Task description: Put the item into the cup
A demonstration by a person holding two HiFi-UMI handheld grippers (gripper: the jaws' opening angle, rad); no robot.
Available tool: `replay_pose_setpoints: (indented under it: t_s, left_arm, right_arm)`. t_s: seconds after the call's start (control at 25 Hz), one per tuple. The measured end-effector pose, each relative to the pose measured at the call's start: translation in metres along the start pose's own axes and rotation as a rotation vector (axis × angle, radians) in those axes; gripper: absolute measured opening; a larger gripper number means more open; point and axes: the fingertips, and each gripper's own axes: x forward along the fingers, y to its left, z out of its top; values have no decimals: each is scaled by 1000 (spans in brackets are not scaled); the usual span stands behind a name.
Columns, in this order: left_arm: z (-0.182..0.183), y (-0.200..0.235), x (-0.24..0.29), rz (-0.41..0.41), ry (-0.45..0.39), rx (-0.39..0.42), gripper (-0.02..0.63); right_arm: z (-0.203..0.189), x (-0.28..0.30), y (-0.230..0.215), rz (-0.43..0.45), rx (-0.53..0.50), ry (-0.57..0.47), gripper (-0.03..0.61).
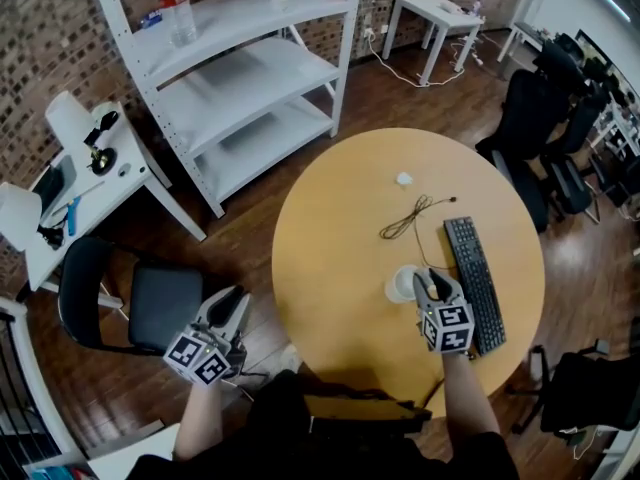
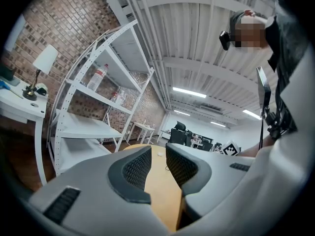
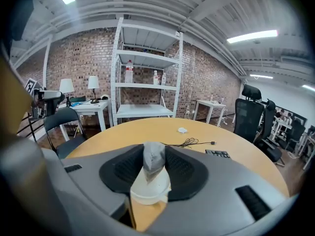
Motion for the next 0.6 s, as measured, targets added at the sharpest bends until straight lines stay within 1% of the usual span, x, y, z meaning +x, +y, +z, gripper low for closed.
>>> replay_pose_setpoints:
  t_s: [0.04,0.12,0.24,0.4,0.48,0.6]
  left_arm:
    - [-1,0,-2,2,1,-3,89]
    - [-2,0,-3,6,4,-2,89]
    - [-1,1,-2,3,3,3,89]
    - [0,4,4,-26,7,17,89]
    - [4,1,12,-49,15,38,89]
    - [6,-12,32,-121,31,50,89]
  right_arm:
    - [-1,1,1,6,6,3,148]
    - [-5,3,-1,8,19,9,193]
    - [-9,0,-3,-5,54,2,195]
    - [-11,-13,-10,-46,83,-32,195]
    - [-9,-28,-15,-66,107,-59,195]
    - [-10,-62,-30,-118,148,-109,195]
